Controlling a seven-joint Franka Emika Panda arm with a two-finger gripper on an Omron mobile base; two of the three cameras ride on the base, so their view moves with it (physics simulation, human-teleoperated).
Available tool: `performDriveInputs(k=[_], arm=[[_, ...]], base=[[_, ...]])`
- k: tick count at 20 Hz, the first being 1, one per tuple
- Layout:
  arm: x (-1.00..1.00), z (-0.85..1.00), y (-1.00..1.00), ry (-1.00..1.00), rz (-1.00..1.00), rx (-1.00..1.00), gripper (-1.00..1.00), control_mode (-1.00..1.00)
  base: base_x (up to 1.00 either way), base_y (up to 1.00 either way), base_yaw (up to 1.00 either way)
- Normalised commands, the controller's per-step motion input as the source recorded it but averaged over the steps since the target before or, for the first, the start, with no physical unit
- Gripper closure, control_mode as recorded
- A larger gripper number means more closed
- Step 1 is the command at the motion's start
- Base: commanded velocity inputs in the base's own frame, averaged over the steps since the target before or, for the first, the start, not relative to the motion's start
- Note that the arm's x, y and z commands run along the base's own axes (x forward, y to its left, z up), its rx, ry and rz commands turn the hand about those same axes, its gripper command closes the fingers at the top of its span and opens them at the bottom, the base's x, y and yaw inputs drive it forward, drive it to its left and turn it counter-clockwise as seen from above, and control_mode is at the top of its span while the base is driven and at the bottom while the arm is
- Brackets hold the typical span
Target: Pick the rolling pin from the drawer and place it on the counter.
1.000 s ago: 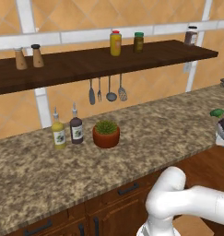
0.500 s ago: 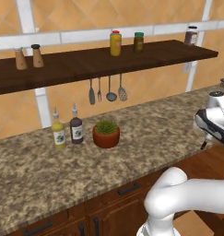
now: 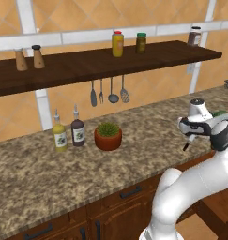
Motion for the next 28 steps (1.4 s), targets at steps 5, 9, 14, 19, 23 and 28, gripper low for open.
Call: performDriveInputs(k=[5, 9, 14, 19, 23, 28], arm=[[0.27, 0.83, 0.08, 0.02, -0.04, 0.00, -1.00, -1.00], [-0.71, 0.57, 0.61, 0.01, -0.05, 0.00, -1.00, -1.00], [-1.00, 0.16, 1.00, -0.04, -0.03, -0.12, -1.00, -1.00], [-1.00, 0.09, 0.78, -0.29, 0.00, -0.08, -1.00, -1.00], [-1.00, 0.97, 0.13, -0.74, 0.00, 0.09, -1.00, -1.00], [-0.82, 0.21, 0.18, -0.58, -0.01, -0.09, -1.00, -1.00]], base=[[0.00, 0.00, 0.00], [0.00, 0.00, 0.00], [0.00, 0.00, 0.00], [0.00, 0.00, 0.00], [0.00, 0.00, 0.00], [0.00, 0.00, 0.00]])
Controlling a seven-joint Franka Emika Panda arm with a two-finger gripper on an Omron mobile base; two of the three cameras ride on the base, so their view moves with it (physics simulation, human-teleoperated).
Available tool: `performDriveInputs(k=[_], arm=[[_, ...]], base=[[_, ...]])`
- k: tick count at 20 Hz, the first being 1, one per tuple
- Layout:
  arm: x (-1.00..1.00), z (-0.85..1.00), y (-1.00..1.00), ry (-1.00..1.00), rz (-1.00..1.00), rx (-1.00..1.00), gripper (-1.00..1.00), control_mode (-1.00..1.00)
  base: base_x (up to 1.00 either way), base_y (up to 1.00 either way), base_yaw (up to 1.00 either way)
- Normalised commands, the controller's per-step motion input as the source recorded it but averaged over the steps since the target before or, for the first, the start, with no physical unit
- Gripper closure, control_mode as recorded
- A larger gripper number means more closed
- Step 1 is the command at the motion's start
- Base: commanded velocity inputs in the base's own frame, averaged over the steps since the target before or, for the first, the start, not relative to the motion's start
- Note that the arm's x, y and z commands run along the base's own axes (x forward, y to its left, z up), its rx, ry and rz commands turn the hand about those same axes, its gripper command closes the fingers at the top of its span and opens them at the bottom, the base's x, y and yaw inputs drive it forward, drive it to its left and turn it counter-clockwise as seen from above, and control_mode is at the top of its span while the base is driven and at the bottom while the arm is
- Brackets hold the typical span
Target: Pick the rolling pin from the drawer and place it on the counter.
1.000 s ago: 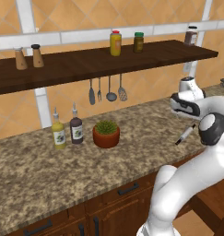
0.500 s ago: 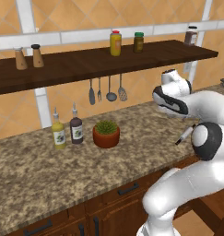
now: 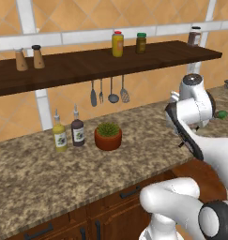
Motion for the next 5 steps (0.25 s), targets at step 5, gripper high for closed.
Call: performDriveInputs(k=[5], arm=[[-0.01, -0.19, 0.18, 0.02, 0.00, -0.16, -1.00, -1.00]], base=[[0.00, 0.00, 0.00]])
